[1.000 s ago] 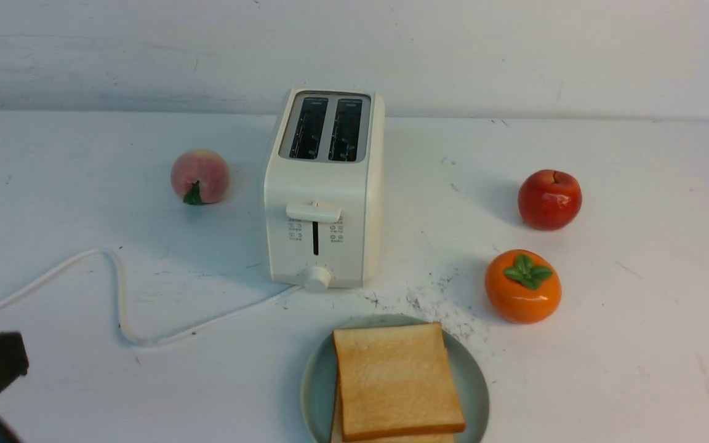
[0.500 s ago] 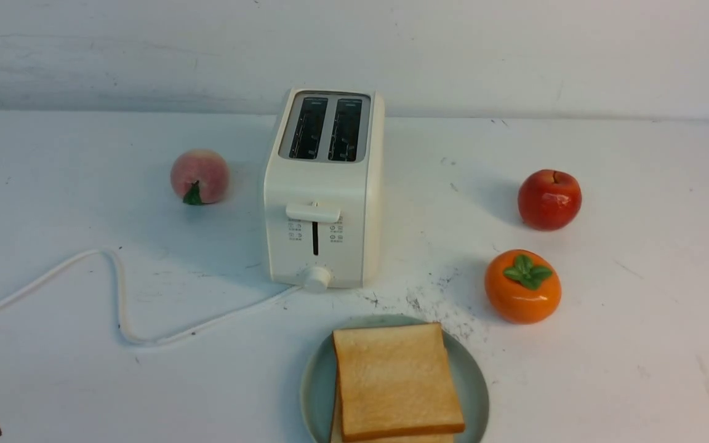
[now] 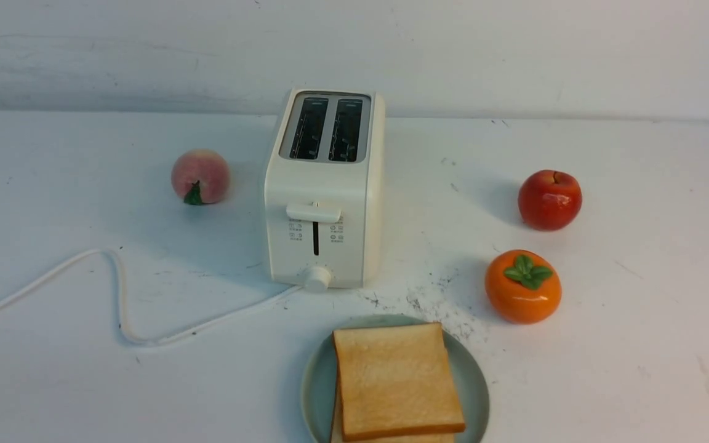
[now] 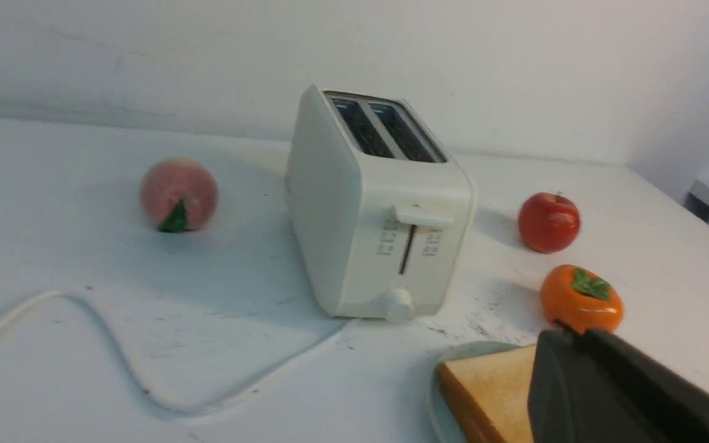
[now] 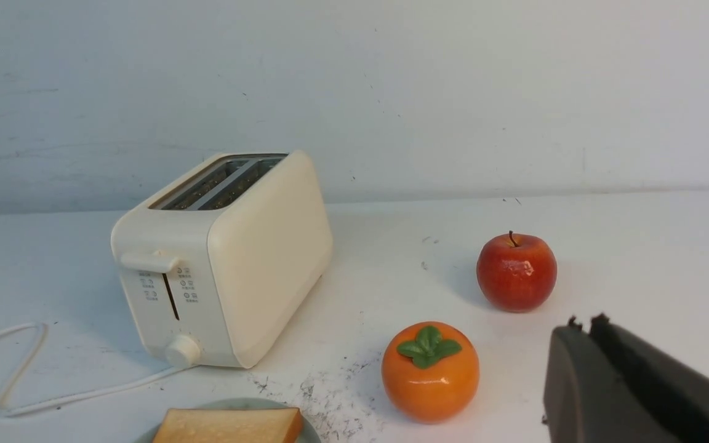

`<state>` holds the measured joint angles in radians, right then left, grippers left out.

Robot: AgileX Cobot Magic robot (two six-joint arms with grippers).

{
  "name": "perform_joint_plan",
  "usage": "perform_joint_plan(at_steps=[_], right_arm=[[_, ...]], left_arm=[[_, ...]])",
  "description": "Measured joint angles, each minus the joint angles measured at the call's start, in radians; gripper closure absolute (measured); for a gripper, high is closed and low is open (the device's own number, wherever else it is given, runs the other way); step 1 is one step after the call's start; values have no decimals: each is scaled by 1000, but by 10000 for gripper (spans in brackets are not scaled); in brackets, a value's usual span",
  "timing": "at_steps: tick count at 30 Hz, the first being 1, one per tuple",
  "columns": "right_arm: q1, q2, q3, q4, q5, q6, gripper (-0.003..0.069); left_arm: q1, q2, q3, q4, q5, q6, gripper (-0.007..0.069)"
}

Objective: Take toasted bread from bread machine on white table place on plate.

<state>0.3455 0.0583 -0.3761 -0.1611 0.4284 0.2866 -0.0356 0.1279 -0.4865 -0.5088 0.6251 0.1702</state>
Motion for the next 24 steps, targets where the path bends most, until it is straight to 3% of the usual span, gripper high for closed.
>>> perform_joint_plan(at_steps=[1,2,5,9,16,24], right_arm=[[0,0,0,0,0,0,636],[0,0,0,0,0,0,636],[0,0,0,0,0,0,632],[0,0,0,0,1,0,626],[0,0,0,0,1,0,617],[0,0,0,-1,5,0,607]], left_arm=[[0,-7,29,90,-30,-42,629],[0,-9,34,90,-30,-50,629],[0,-66,143,292,-100,-227,628],[0,-134,290,440,-184,-375,627],[0,-138,501,482,-243,-402,620],[0,-139,515,478,-240,-411,607]])
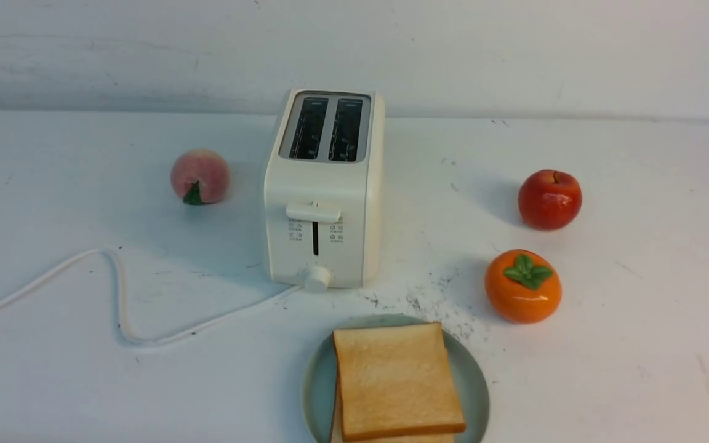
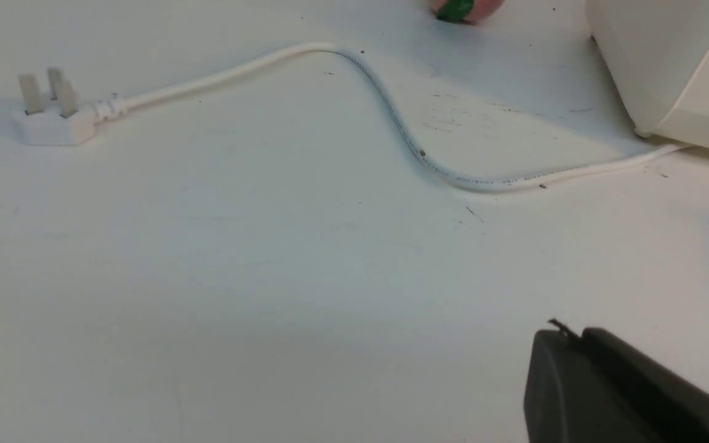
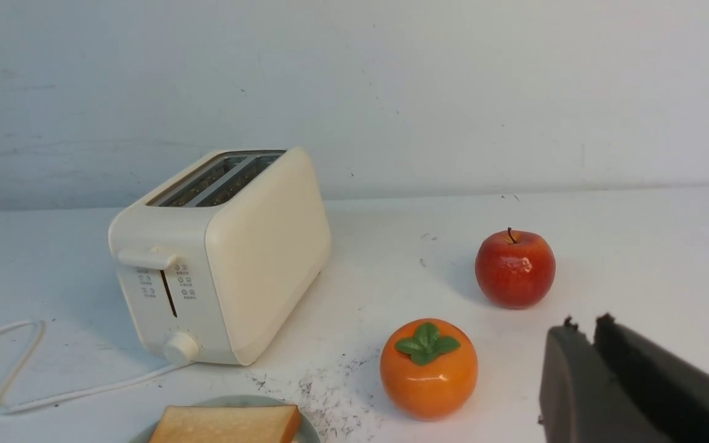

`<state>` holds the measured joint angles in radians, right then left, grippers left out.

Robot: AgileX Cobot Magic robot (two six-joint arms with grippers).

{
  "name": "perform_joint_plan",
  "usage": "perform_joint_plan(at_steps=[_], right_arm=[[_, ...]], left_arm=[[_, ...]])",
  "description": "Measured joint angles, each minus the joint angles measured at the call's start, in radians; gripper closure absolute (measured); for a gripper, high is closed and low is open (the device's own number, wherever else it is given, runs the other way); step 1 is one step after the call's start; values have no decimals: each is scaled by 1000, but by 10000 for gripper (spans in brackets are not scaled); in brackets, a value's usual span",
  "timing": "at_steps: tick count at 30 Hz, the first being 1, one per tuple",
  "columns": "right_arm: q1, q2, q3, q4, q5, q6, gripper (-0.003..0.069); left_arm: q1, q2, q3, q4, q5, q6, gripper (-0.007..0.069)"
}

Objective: Take toasted bread from bread machine on white table place on plate.

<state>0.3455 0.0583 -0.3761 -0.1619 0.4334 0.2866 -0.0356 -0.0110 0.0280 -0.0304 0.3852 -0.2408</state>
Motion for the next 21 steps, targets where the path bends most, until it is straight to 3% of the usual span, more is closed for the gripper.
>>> perform_joint_plan(at_steps=[21], right_arm=[[0,0,0,0,1,0,593]], left_arm=[[0,0,0,-7,1,-2,587]])
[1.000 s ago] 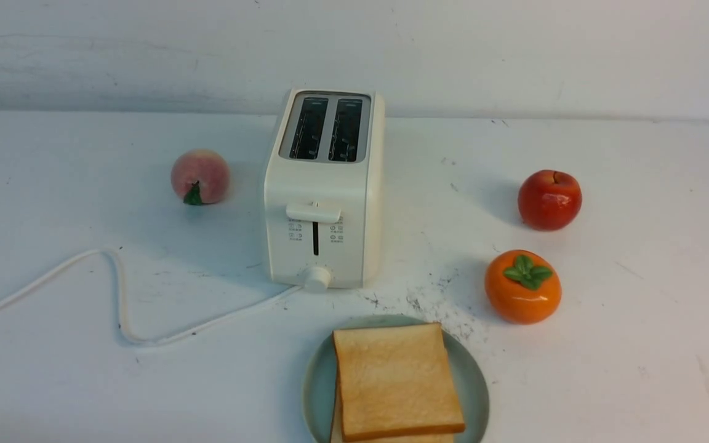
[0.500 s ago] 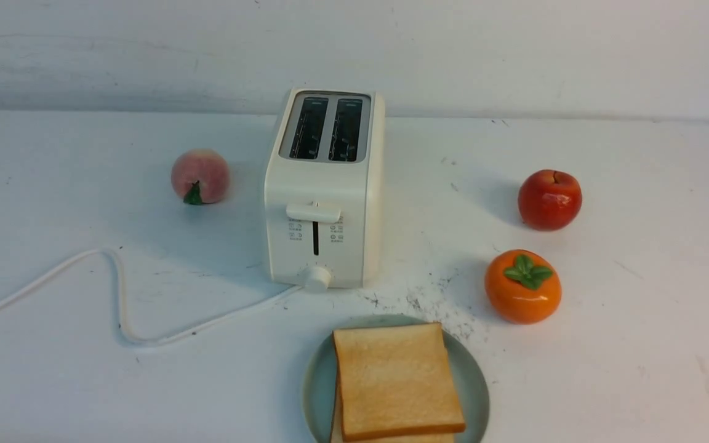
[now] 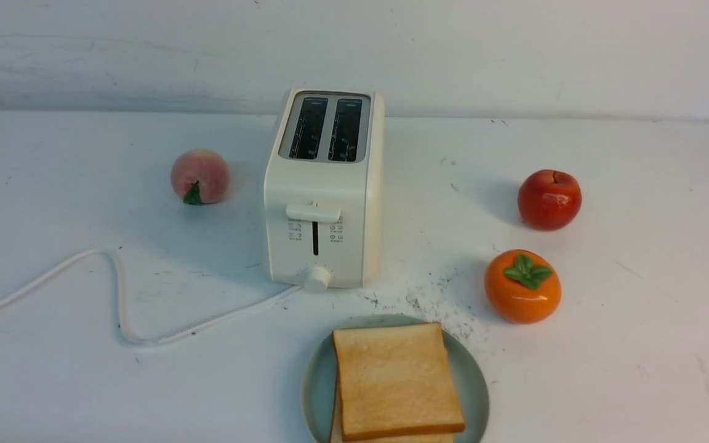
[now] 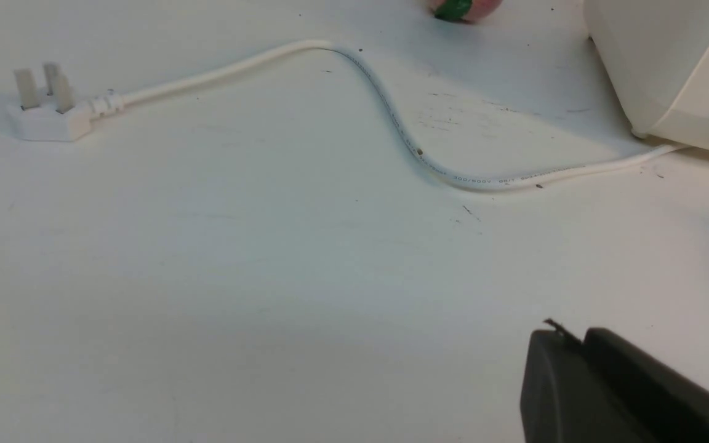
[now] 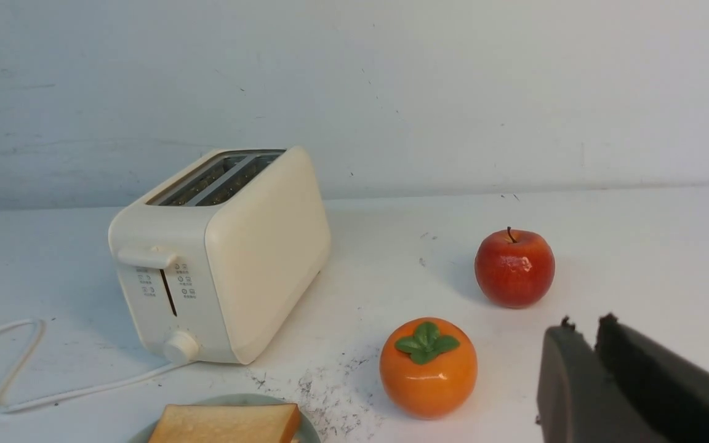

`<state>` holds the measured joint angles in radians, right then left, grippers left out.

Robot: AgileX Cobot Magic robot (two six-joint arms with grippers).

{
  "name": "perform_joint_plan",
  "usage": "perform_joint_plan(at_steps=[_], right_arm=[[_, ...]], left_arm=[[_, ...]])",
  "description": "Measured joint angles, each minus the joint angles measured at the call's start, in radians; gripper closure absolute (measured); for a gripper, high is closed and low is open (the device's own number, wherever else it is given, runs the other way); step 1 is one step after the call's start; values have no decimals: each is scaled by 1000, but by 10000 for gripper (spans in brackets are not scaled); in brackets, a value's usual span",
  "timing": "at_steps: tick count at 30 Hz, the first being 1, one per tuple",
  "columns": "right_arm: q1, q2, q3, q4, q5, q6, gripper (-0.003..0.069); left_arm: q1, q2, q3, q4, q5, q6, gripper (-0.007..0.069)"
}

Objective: Take toasted bread from bread machine on white table place on plate.

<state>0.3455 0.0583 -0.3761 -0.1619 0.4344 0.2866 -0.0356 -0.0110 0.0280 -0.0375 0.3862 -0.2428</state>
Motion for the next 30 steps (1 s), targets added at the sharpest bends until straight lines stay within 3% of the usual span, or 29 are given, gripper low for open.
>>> perform_joint_plan(at_steps=[11,23,30], right_arm=[[-7,-8,23,0,1,0,577],[-226,-29,375,1,-47,0,566],[-284,-68,389,-2,-43,0,559]], left_arm=[[0,0,0,0,0,0,578],[0,0,0,0,0,0,568],[0,0,1,-1,0,0,557]])
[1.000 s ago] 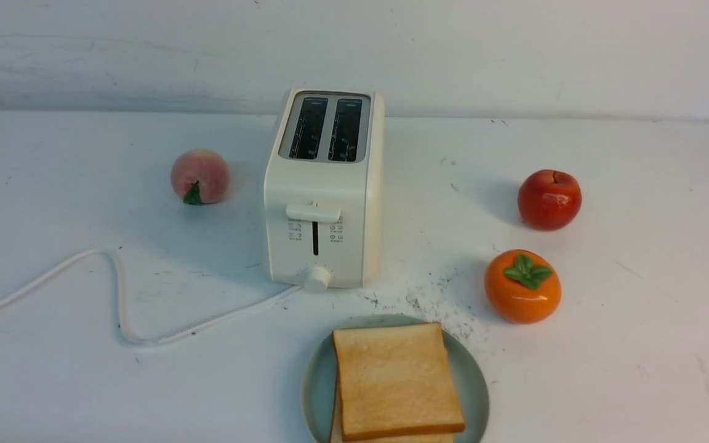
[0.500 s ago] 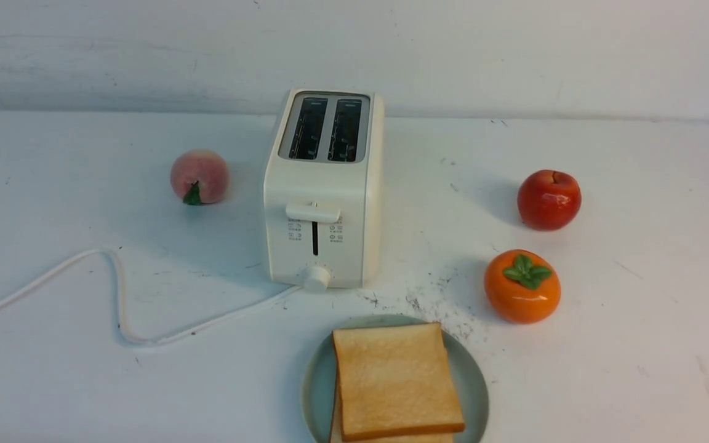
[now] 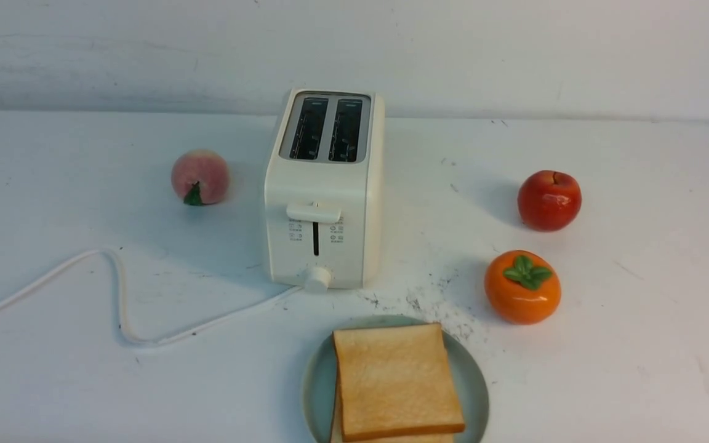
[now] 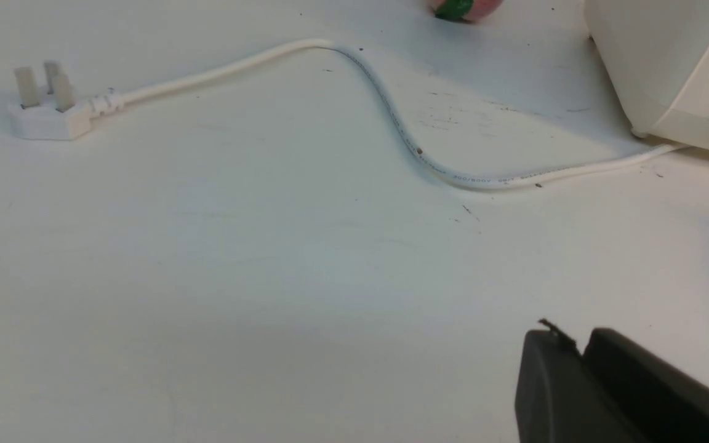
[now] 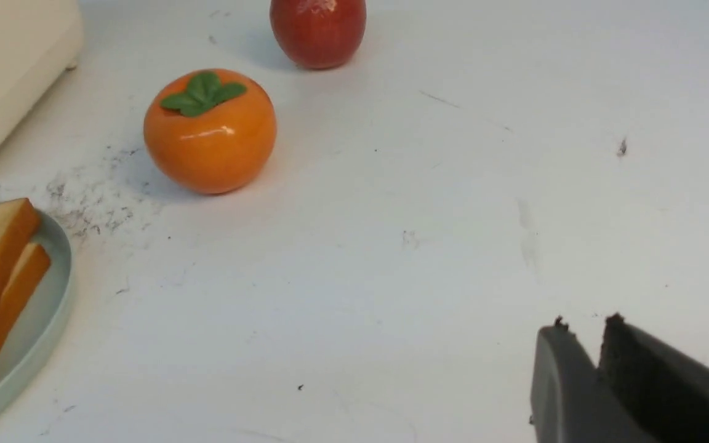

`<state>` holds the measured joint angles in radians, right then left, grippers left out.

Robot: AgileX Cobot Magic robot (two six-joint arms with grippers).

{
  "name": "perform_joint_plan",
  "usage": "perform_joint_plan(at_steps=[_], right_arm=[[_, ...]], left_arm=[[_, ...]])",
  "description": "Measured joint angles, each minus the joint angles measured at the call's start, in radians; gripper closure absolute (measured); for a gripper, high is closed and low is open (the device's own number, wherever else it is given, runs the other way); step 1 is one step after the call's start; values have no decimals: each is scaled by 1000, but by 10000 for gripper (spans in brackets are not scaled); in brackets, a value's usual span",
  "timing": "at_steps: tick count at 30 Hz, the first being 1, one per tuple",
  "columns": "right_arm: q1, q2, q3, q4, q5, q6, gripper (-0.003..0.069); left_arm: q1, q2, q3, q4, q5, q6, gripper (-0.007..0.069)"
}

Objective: Take toasted bread from bread machine on white table place on plate.

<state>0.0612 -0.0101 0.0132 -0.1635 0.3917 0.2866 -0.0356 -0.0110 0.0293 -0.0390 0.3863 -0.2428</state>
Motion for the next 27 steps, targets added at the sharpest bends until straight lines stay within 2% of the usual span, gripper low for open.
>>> perform_joint_plan(at_steps=[27], right_arm=[[-12,0,0,-1,0,0,526]], left_arm=[[0,0,1,-2,0,0,551]])
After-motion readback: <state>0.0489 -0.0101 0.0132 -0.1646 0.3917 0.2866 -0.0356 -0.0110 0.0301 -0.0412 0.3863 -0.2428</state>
